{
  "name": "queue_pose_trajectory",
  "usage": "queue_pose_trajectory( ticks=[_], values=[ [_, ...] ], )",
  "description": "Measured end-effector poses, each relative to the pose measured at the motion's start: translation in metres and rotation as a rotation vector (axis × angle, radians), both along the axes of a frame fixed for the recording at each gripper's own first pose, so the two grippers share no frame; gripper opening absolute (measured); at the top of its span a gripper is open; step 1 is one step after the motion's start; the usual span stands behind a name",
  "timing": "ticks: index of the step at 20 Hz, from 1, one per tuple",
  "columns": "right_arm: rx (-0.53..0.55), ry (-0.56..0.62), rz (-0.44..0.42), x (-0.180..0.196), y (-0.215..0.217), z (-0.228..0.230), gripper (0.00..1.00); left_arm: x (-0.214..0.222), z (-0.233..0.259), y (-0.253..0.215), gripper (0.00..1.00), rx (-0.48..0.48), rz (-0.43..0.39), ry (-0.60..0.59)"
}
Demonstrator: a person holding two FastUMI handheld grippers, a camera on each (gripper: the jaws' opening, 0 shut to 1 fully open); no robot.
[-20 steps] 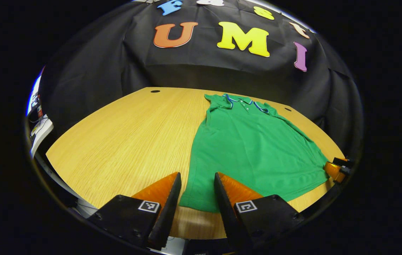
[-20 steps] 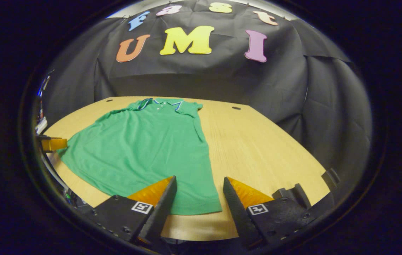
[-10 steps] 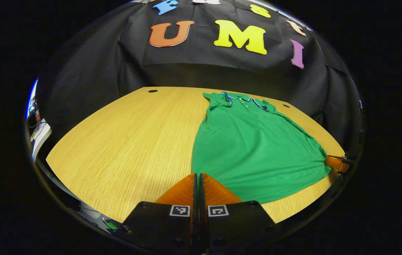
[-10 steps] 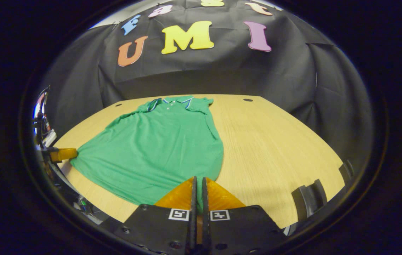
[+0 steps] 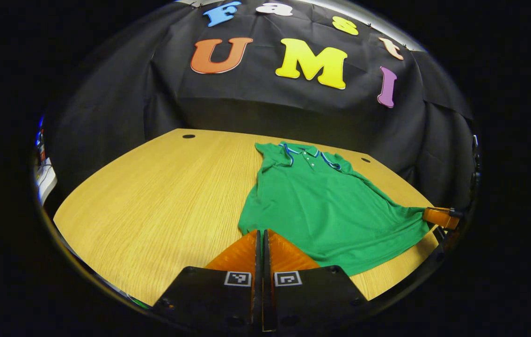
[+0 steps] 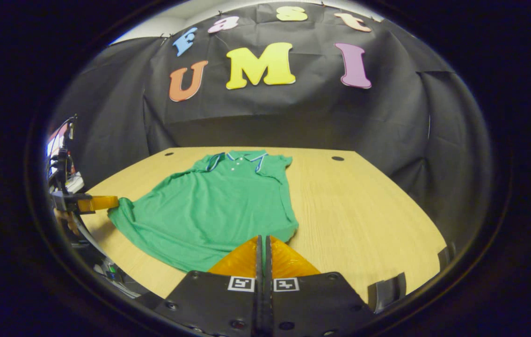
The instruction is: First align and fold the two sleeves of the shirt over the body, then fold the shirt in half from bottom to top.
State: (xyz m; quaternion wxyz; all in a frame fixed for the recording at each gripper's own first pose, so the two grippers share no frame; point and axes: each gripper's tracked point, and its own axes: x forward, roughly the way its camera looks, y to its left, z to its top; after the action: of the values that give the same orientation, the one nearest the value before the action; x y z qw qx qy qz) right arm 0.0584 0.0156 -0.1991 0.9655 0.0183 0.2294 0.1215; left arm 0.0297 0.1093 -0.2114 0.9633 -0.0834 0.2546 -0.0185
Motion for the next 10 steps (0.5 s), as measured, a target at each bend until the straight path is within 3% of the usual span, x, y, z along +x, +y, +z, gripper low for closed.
queue_pose_trajectory(
  ticks=[10],
  values=[
    [-0.032,-0.132,0.024,0.056,0.014,0.062,0.0,0.067,0.071,-0.023,0.04,0.015,-0.055,-0.178]
  ],
)
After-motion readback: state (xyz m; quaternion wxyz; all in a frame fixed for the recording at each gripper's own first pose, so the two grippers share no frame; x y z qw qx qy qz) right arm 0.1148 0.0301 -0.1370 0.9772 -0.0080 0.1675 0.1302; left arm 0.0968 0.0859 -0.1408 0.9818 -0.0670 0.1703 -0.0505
